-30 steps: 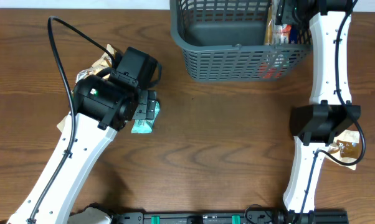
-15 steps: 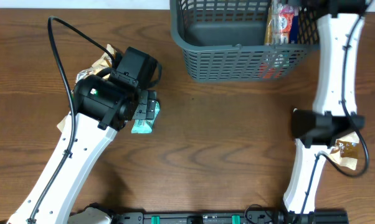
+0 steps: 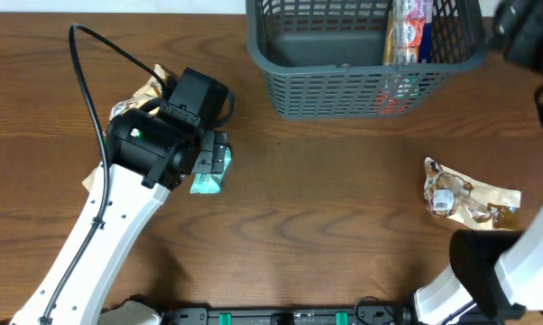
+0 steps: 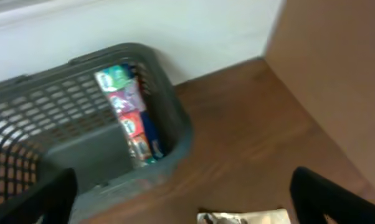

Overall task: Pack container
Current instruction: 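Move the right gripper down toward the crumpled wrapper on the right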

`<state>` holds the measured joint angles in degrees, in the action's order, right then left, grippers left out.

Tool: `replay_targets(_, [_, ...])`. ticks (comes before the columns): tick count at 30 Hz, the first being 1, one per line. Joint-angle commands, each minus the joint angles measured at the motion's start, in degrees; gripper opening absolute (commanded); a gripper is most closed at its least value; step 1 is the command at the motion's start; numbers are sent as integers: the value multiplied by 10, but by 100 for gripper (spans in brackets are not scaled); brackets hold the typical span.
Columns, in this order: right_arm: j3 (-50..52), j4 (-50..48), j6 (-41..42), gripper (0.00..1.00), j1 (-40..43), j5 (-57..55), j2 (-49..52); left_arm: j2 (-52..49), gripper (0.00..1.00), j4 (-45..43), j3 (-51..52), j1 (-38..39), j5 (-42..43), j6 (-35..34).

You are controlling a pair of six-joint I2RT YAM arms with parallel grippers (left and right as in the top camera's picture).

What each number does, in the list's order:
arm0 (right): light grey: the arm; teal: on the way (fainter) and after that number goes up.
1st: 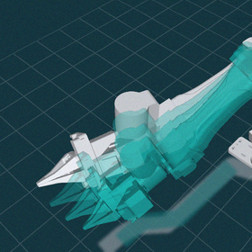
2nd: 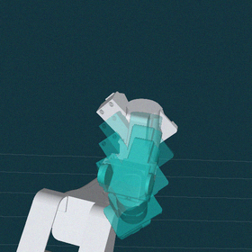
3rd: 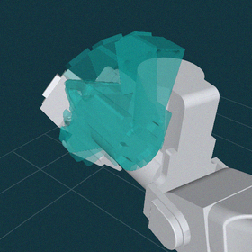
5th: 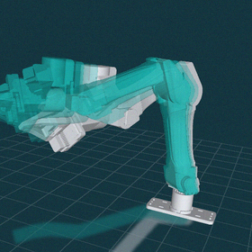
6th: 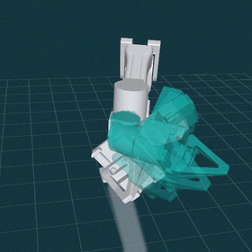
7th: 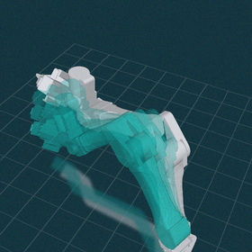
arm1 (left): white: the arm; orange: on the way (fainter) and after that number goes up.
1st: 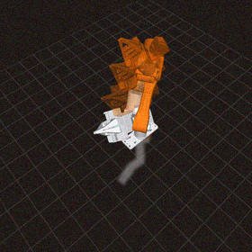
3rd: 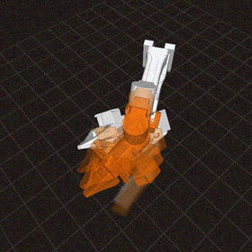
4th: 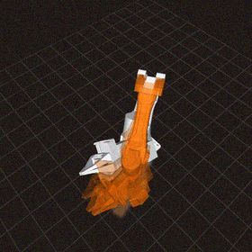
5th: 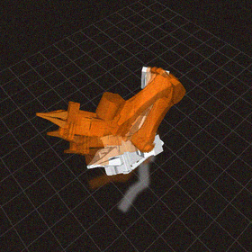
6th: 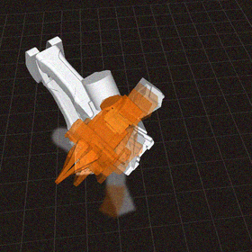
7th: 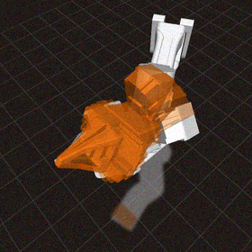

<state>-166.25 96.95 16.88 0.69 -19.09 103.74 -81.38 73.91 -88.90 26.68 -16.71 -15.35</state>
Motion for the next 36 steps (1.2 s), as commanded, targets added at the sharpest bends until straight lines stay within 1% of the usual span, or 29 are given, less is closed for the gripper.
replay_targets(1, [25,3,74,98,5,-52,-12,-2,99,2,-9,-3,-3,1])
replay_targets(5, [40,4,116,99,19,-60,-45,-2,99,3,-9,-3,-3,1])
replay_targets(8, [82,4,138,99,36,-52,-64,-2,99,2,-9,-3,-3,1])
replay_targets(11, [160,4,173,99,58,-47,-86,-2,99,2,-9,-3,-3,1])
replay_targets(14, [265,4,246,99,86,-42,-110,-2,99,2,-9,-3,-3,1])
replay_targets(16, [336,3,303,99,105,-15,-123,-2,99,2,-9,-3,-3,1])
replay_targets(19, [435,3,382,99,138,58,-137,-2,99,2,-9,-3,-3,1])
replay_targets(23, [523,0,444,99,159,110,-139,-2,99,2,-9,-3,-3,1])
replay_targets(26, [593,-7,499,99,167,126,-139,-2,99,2,-9,-3,-3,1])
replay_targets(29, [661,-41,552,99,173,159,-139,-2,99,2,-9,-3,-3,1])
replay_targets(34, [770,-163,618,99,187,268,-139,-2,99,3,-9,-3,-3,1])
replay_targets(36, [817,-198,655,99,195,288,-139,-2,99,3,-9,-3,-3,1])
